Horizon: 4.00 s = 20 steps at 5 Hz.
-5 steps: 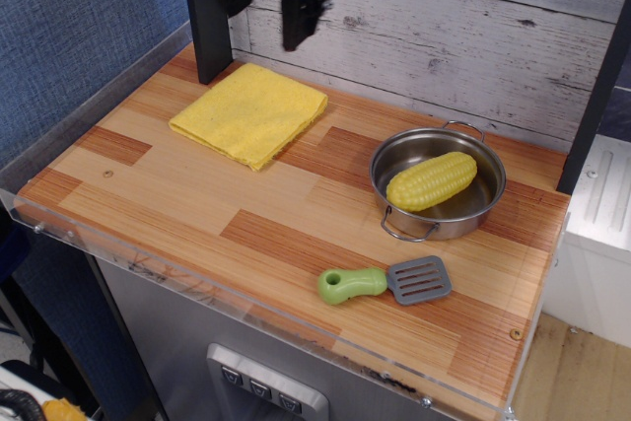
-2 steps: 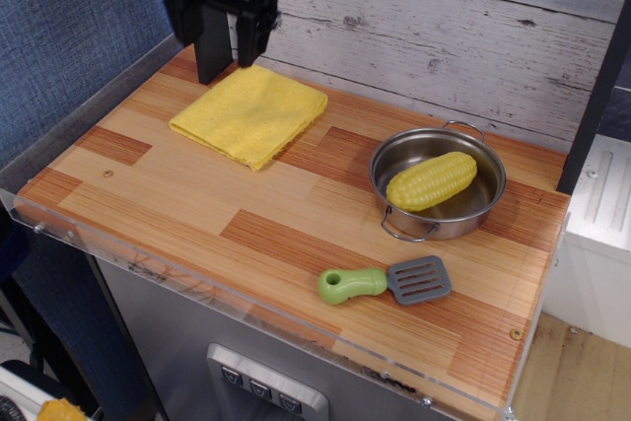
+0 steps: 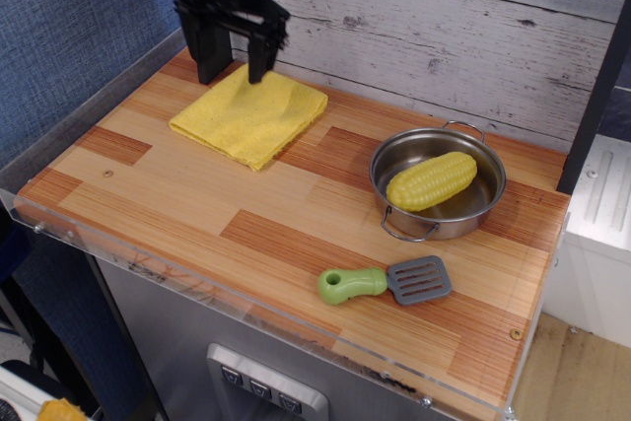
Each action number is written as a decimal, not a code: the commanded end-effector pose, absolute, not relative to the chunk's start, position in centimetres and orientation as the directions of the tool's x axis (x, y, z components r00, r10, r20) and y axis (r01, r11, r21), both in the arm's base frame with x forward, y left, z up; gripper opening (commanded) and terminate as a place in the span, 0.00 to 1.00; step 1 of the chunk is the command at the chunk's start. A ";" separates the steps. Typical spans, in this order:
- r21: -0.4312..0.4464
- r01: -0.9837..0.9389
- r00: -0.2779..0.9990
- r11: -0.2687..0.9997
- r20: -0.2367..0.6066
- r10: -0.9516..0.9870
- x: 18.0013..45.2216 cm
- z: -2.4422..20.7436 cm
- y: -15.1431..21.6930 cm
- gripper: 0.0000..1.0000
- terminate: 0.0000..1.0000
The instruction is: Put the yellow cloth to the left of the pot.
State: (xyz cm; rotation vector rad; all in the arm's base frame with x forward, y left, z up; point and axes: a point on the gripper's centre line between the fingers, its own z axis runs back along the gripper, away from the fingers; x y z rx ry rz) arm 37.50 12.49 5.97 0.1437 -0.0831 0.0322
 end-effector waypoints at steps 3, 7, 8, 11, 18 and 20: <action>0.103 0.021 0.999 0.995 0.027 -0.023 37.4 2.3 10.6 1.00 0.00; 0.100 0.112 0.993 0.989 0.024 -0.115 34.8 2.2 6.4 1.00 0.00; 0.093 0.157 0.987 0.983 0.021 -0.159 33.9 2.2 4.7 1.00 0.00; 0.084 0.319 0.948 0.944 -0.018 -0.318 29.7 1.6 0.7 1.00 0.00; 0.159 0.362 0.905 0.918 0.176 -0.387 30.8 9.3 -0.6 1.00 0.00; 0.228 0.341 0.883 0.912 0.254 -0.394 30.5 14.1 -0.7 1.00 0.00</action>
